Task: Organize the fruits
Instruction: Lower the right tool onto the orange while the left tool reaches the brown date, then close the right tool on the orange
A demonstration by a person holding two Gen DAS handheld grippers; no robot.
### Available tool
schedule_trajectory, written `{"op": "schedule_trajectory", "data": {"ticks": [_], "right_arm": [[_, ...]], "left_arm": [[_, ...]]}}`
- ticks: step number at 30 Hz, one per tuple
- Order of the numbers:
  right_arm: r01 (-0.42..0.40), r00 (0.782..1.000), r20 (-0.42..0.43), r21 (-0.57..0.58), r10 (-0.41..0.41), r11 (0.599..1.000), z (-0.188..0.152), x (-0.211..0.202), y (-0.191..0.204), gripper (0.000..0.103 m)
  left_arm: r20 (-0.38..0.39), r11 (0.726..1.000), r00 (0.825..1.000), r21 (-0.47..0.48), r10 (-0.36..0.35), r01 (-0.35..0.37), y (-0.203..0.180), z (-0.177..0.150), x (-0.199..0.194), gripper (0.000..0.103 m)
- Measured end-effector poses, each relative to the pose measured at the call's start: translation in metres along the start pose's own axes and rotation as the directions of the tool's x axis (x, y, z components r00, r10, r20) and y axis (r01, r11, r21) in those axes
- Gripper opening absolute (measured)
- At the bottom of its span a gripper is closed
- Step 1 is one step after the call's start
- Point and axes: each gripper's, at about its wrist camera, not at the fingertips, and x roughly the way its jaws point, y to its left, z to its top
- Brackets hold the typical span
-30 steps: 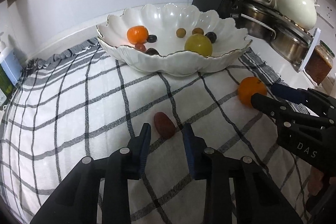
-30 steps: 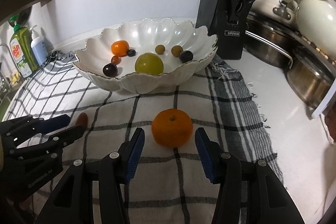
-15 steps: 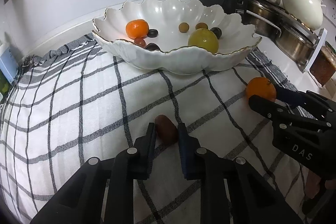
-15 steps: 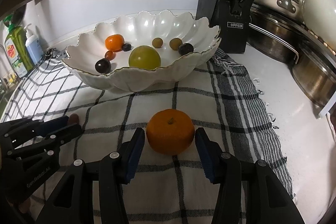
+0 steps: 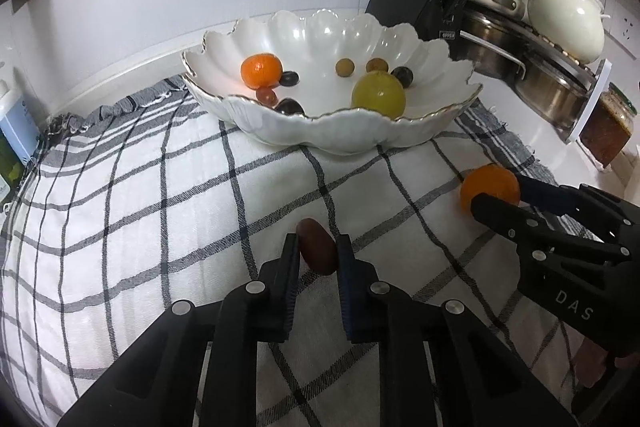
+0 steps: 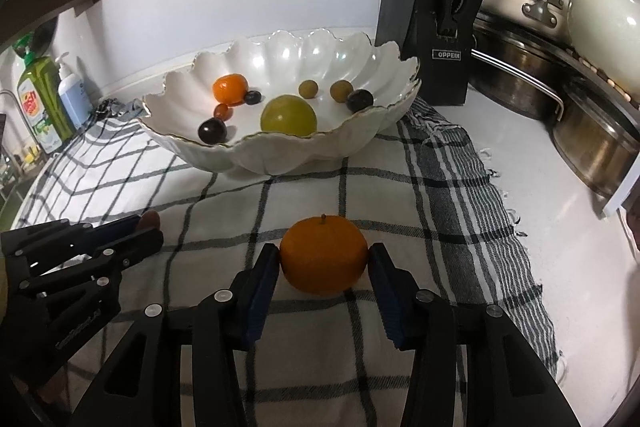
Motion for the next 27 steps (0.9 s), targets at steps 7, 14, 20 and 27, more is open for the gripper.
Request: {"op": "schedule_trajectory", "data": {"ticks": [7, 14, 20, 27], "right_arm": [[0.000, 0.999, 0.044, 0.001, 0.000, 1.000, 0.002, -0.019, 0.005, 0.042], [-0.014, 1.000, 0.021, -0.010, 0.015, 1.000, -0.002, -0.018, 0.009, 0.040], [-0.014, 1.000, -0.011, 0.000, 0.014, 1.000, -0.005, -0.010, 0.009, 0.045], [-0.019, 0.999, -0.028, 0.017, 0.019, 1.000, -0.004, -0.003, 0.006, 0.046]], "left_arm": [[0.041, 1.000, 0.999, 0.001, -0.003, 0.003, 0.000, 0.003, -0.019, 0.019], [0.061, 1.000, 0.998, -0.003, 0.007, -0.007, 0.002, 0.002, -0.030, 0.019], [0.059, 1.000, 0.998, -0.013, 0.017, -0.016, 0.006, -0.001, -0.033, 0.019], [0.059, 1.000, 0.998, -0.020, 0.017, -0.016, 0.007, -0.001, -0.035, 0.019]]}}
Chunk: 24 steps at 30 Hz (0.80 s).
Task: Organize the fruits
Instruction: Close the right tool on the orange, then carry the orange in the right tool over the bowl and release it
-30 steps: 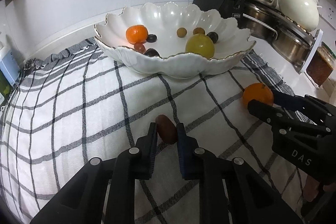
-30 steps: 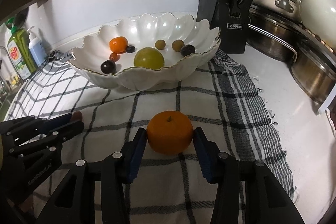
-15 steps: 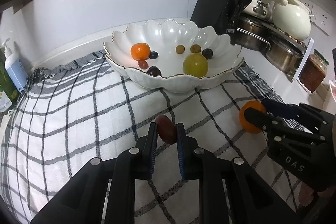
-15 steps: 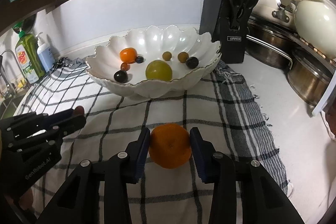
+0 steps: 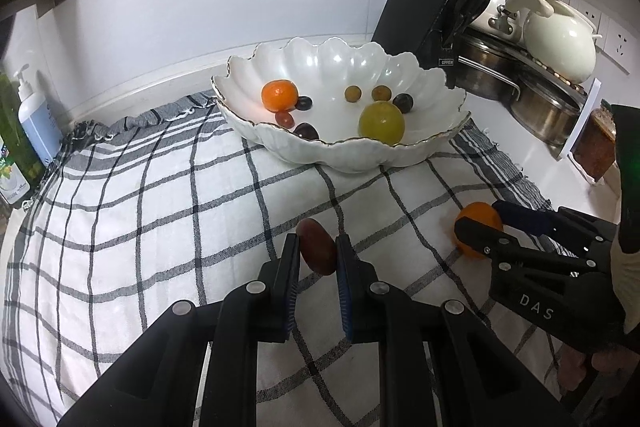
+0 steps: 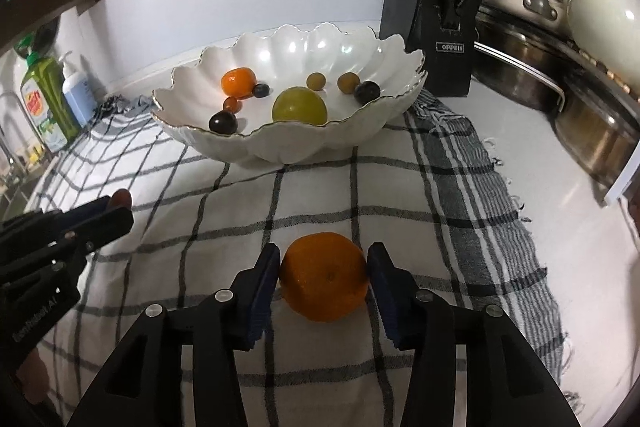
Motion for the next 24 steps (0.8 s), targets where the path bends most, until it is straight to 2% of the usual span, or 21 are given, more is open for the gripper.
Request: {"op": "schedule_trajectory", "data": {"ticks": [8, 16, 24], "right_arm": [[-0.008, 1.000, 0.014, -0.004, 0.008, 1.000, -0.002, -0.004, 0.002, 0.043], [-0.006, 0.997, 0.081, 0.002, 0.006, 1.000, 0.005, -0.029, 0.004, 0.043], [-0.001, 0.987, 0.163, 0.002, 0.001, 1.000, 0.021, -0.055, 0.007, 0.043]], "left_arm": [[0.006, 1.000, 1.000, 0.009, -0.008, 0.008, -0.002, 0.003, -0.002, 0.018], [0.034, 1.000, 0.999, 0.018, -0.023, 0.022, -0.004, 0.012, -0.010, 0.018], [0.097, 0.999, 0.995, 0.028, -0.032, 0.030, -0.004, 0.026, -0.025, 0.018]]}}
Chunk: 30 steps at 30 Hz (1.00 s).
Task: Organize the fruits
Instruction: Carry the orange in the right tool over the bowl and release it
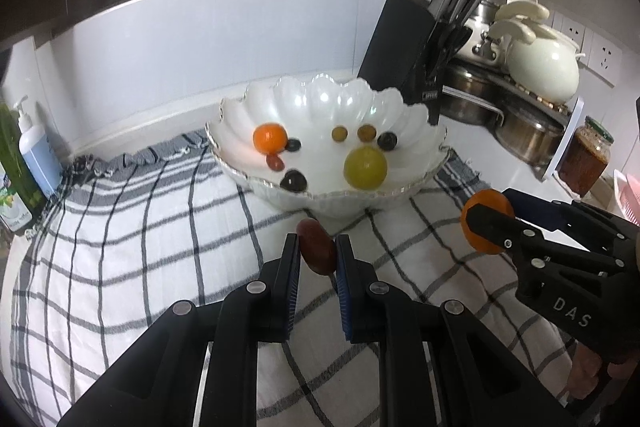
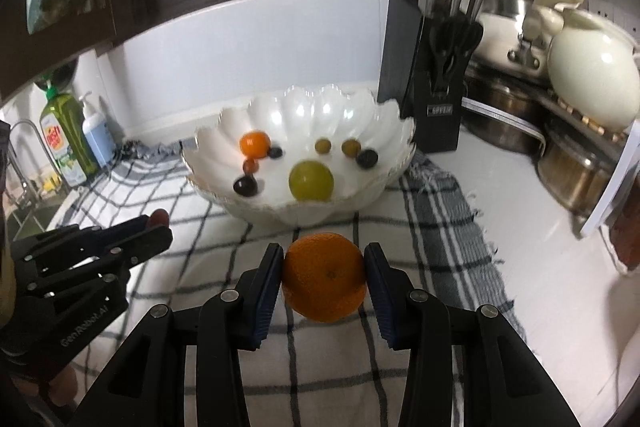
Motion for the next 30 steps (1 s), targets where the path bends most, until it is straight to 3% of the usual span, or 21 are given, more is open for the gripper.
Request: {"op": "schedule_trajectory", "data": {"ticks": [10, 18, 30], "right_arm": [[0.008, 0.995, 0.101, -0.025, -0.005, 1.000, 0.033, -0.013, 0.009, 0.043], [-0.007, 0.993, 0.114, -0.020, 0.010, 1.000, 0.063, 0.007, 0.006, 0.043], [0.007, 0.997, 0.074, -0.058, -0.002, 0.998, 0.095, 0.056, 0.007, 0.043]], "left_arm": [[0.093, 1.000, 0.996, 0.029, 0.000, -0.003, 0.006, 0.032, -0.011, 0.018], [0.132, 0.998, 0.991, 0.063, -0.002, -0.006, 0.010, 0.066, -0.001, 0.018], [0.064, 0.998, 0.998, 0.069, 0.002, -0.006, 0.021, 0.100, 0.051, 0.018]]}}
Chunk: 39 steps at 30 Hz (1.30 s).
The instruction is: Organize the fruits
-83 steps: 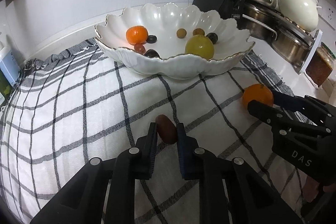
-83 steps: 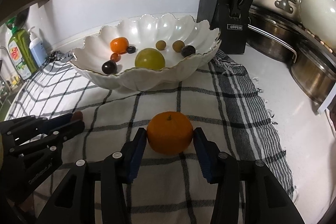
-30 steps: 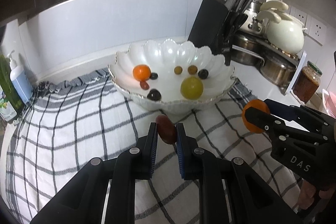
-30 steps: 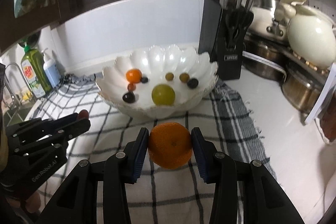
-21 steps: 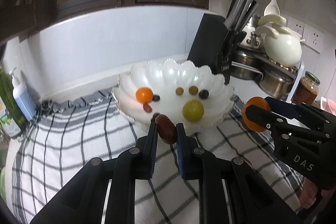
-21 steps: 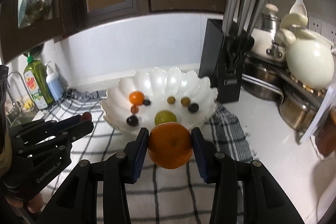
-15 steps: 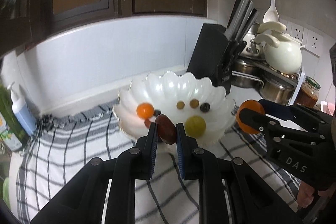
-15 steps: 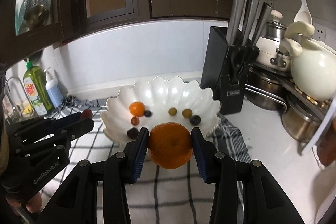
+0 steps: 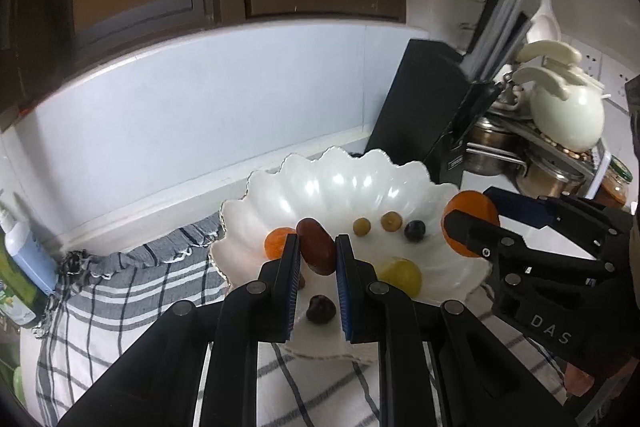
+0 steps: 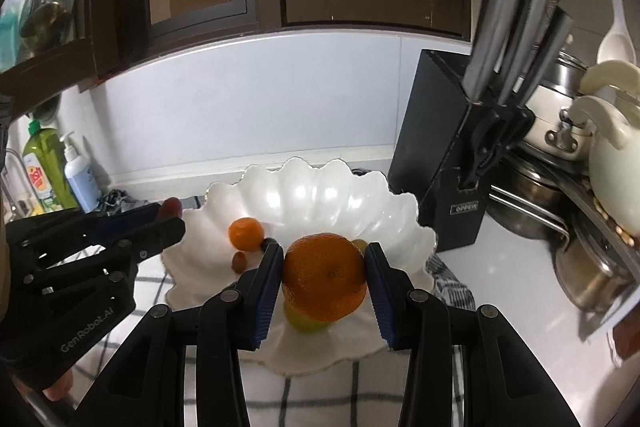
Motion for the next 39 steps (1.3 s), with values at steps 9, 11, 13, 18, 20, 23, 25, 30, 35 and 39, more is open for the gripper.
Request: {"op": "schedule_trajectory", "data": {"ticks": [9, 11, 13, 18, 20, 23, 25, 30, 35, 39], "right_arm": [[-0.003, 0.996, -0.087, 0.015, 0.004, 1.000, 0.012, 0.048, -0.010, 0.043], [-0.005, 0.993, -0.118, 0.019, 0.007, 1.000, 0.012, 0.060, -0.013, 0.043], [-0.004, 0.990, -0.139, 0.026, 0.007, 1.000, 0.011, 0.069, -0.017, 0.043], [0.006, 0.984, -0.181, 0.033, 0.000, 0.999, 0.006, 0.085, -0.023, 0.044], [0.002, 0.979, -0.203, 0.044, 0.007, 0.999, 0.004, 0.090, -0.026, 0.045], [0.003, 0.976, -0.219, 0.046, 0.007, 0.999, 0.001, 0.093, -0.028, 0.047], [0.013, 0.979, -0.204, 0.043, -0.004, 0.999, 0.002, 0.090, -0.029, 0.052], [0.037, 0.986, -0.167, 0.056, -0.027, 0.998, 0.008, 0.076, -0.033, 0.059], [0.073, 0.990, -0.125, 0.036, -0.068, 0.997, 0.007, 0.049, -0.027, 0.068], [0.099, 0.992, -0.074, 0.017, -0.098, 0.995, 0.001, 0.019, -0.016, 0.076]], "left_arm": [[-0.128, 0.999, 0.991, -0.031, -0.032, 0.029, 0.013, 0.005, 0.055, 0.018], [-0.152, 0.999, 0.988, -0.028, -0.032, 0.028, 0.013, 0.004, 0.064, 0.018], [-0.172, 0.999, 0.984, -0.025, -0.037, 0.034, 0.014, 0.003, 0.073, 0.019], [-0.214, 0.999, 0.976, -0.020, -0.040, 0.036, 0.012, 0.002, 0.089, 0.022], [-0.230, 0.999, 0.973, -0.020, -0.038, 0.035, 0.011, 0.001, 0.093, 0.042], [-0.230, 1.000, 0.973, -0.012, -0.025, 0.023, 0.011, 0.001, 0.094, 0.046], [-0.231, 1.000, 0.973, -0.007, -0.001, -0.001, 0.012, 0.001, 0.093, 0.052], [-0.211, 0.999, 0.977, -0.016, 0.030, -0.034, 0.019, 0.002, 0.080, 0.057], [-0.153, 0.996, 0.985, -0.034, 0.081, -0.088, 0.029, 0.004, 0.047, 0.072], [-0.086, 0.989, 0.986, -0.009, 0.143, -0.144, 0.030, 0.001, 0.014, 0.082]]}}
